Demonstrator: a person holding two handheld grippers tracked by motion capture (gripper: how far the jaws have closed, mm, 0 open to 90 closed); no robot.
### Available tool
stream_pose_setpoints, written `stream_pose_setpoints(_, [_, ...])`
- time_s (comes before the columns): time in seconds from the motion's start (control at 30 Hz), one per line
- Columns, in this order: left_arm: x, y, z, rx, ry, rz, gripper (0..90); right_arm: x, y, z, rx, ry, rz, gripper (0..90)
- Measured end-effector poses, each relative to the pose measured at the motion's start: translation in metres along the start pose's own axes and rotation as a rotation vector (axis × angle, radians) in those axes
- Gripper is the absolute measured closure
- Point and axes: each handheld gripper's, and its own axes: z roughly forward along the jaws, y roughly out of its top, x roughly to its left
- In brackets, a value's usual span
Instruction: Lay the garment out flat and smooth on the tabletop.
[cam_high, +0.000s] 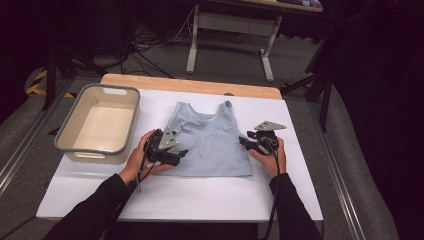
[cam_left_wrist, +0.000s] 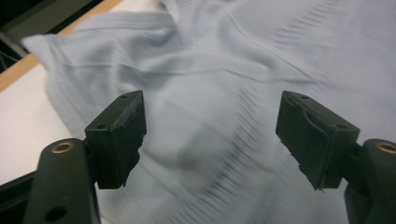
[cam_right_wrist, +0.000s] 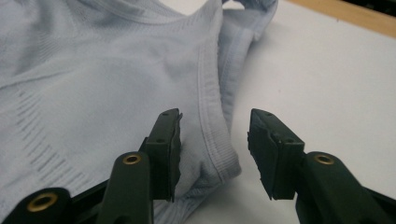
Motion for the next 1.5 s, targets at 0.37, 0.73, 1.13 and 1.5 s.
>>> stream_pose_setpoints(0.37, [-0.014,-0.032,-0.02,0.064,-0.117,0.047,26.5,-0.003,-0.009,0.011,0.061,0.039,0.024,56.5])
stream_pose_setpoints(0.73, [-0.009,-0.043,-0.022,0.098,-0.27,-0.026,61.9,0.002,-0.01,0.005,0.078,0.056,0.044,77.1])
stream_pose_setpoints(1.13, [-0.028,-0.044,-0.04,0.135,-0.253,0.069,83.8,0.017,-0.016,-0.021,0.104,0.067,0.041,77.2])
stream_pose_setpoints(1.5, [-0.017,-0.016,-0.046,-0.004,-0.189,0.046,66.7,0.031,-0.009,-0.032,-0.01,-0.034,-0.08,58.9])
